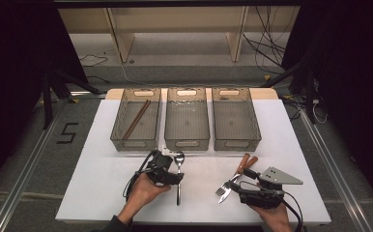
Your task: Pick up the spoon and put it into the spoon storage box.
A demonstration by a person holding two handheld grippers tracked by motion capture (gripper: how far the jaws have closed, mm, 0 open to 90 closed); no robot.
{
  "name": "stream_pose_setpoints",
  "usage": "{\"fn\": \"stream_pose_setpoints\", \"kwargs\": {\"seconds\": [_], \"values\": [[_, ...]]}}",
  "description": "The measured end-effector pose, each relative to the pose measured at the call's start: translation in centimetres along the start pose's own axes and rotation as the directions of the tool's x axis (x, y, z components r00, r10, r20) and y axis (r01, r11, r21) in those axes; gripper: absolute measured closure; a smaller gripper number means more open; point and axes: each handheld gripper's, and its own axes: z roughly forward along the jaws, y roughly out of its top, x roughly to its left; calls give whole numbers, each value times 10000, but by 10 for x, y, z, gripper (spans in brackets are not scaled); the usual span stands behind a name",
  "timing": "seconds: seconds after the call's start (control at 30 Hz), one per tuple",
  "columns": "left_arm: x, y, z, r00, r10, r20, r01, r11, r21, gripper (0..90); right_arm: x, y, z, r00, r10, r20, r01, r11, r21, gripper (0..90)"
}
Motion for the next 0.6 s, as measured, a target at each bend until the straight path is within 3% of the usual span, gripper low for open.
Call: {"fn": "stream_pose_setpoints", "kwargs": {"seconds": [0.27,0.47,0.6], "values": [[-6,3,16,9989,467,-100,-459,9963,732,455,0,0,-1,10000,22,-3,-22,10000,10,270],[-12,6,18,9943,1025,-304,-994,9910,893,513,0,0,0,10000,4,-10,-4,10000,-2,270],[-13,7,18,9925,1182,-321,-1146,9886,979,523,0,0,0,10000,4,-14,-4,10000,3,270]]}}
